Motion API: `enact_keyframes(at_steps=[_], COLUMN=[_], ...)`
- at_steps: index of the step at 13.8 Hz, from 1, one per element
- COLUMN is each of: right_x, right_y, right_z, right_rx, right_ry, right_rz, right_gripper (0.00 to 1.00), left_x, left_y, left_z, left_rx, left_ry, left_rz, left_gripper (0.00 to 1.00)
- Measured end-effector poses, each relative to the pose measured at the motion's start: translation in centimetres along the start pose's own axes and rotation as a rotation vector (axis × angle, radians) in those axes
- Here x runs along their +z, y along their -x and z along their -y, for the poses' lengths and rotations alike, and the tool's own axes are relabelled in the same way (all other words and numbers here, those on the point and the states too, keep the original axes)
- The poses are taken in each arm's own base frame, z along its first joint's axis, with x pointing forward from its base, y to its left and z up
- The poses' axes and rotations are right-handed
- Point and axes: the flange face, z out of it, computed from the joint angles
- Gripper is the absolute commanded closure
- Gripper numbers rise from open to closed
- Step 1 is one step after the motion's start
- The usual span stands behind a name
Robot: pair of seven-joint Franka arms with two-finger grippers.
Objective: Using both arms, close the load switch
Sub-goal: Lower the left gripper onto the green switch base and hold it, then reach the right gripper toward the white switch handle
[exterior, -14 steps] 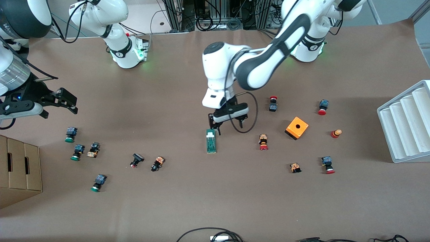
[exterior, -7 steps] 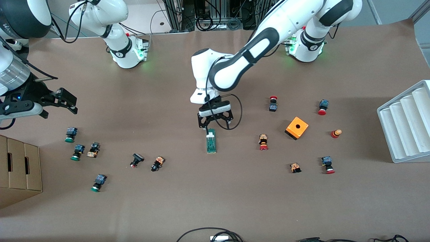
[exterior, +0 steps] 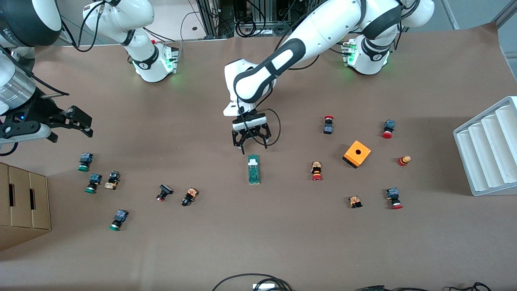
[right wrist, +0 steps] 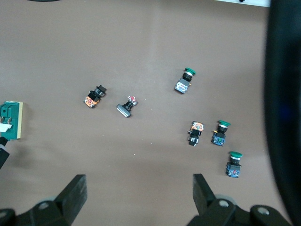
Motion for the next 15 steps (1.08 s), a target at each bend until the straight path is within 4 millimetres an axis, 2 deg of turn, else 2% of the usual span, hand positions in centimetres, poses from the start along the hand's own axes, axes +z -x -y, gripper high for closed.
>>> enact_keyframes(at_steps=[3, 8, 10, 13, 15], right_x=[0.0, 0.0, 0.0, 0.0, 0.0], right_y=[0.0, 0.0, 0.0, 0.0, 0.0], right_z=[0.0, 0.0, 0.0, 0.0, -0.2], right_rx=[0.000, 0.000, 0.000, 0.000, 0.004], right_ry=[0.000, 0.000, 0.000, 0.000, 0.000], right_rz=[0.000, 0.000, 0.000, 0.000, 0.001], right_gripper=[0.00, 0.00, 0.00, 0.00, 0.00], left_x=[0.8, 2.4, 2.5, 3.8, 4.5], left_y=[1.4, 7.0, 7.7, 8.0, 9.1], left_z=[0.2, 1.2, 1.3, 1.0, 0.6], left_rx=[-0.034, -0.048, -0.036, -0.016, -0.006], left_ry=[0.012, 0.034, 0.035, 0.046, 0.047], left_rz=[-0.047, -0.152, -0.159, -0.202, -0.223], left_gripper=[0.00, 0.00, 0.00, 0.00, 0.00])
